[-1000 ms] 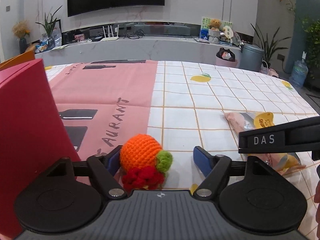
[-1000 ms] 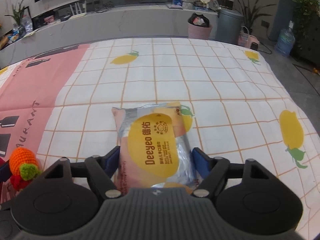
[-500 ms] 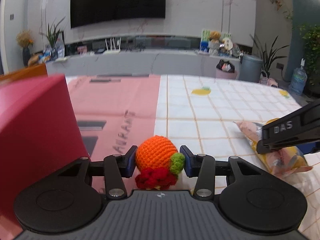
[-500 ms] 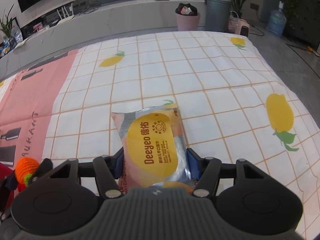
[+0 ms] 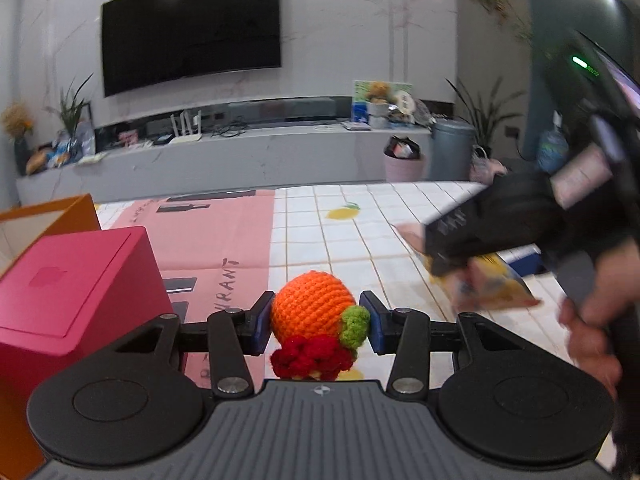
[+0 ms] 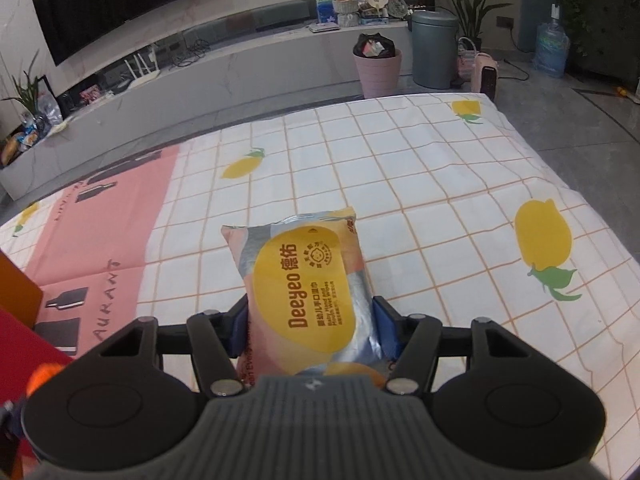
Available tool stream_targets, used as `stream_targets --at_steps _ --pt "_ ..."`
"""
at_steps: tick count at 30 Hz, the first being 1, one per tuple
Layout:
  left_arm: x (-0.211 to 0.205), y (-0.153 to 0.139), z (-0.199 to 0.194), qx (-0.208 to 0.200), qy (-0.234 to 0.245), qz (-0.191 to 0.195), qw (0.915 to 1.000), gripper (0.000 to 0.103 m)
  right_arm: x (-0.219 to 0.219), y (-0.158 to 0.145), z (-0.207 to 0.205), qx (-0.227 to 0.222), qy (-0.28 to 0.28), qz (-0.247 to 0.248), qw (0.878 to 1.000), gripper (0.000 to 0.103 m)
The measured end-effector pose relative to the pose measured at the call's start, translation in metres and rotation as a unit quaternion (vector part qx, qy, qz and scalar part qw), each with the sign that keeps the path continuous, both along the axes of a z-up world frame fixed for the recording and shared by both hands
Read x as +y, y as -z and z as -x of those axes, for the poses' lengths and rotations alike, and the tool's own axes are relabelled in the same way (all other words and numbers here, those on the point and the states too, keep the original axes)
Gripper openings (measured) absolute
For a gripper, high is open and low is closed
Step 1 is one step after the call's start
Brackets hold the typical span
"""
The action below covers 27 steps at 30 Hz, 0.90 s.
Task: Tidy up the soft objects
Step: 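Grasp the orange knitted fruit with the left tool while the right tool grasps the Deeyeo packet, then carry the fruit and packet with both tools over the orange box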
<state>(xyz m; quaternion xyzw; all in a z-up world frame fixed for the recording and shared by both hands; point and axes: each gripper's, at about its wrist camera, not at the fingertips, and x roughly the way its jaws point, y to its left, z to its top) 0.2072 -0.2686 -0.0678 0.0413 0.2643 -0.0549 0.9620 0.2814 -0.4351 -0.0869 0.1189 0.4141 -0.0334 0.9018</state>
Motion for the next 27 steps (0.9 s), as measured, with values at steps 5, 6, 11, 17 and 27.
stream_targets --at_steps 5,6,11,17,27 --pt "0.012 -0.001 0.017 0.034 0.011 0.011 0.9993 0.052 0.009 0.006 0.013 0.004 -0.007 0.003 1.0 0.06" --pt "0.018 -0.001 0.018 0.045 0.01 0.025 0.9986 0.052 0.012 0.007 0.018 0.007 -0.013 0.008 1.0 0.06" --pt "0.055 -0.001 0.032 0.081 -0.014 0.071 0.9941 0.052 0.026 0.008 0.045 0.016 -0.024 0.02 0.999 0.06" --pt "0.101 0.0 0.058 0.121 -0.043 0.094 0.9873 0.052 0.061 -0.002 0.064 0.005 -0.045 0.032 0.998 0.06" --pt "0.172 0.003 0.118 0.132 -0.068 0.077 0.986 0.052 0.122 -0.004 0.137 0.014 -0.052 0.029 0.998 0.06"
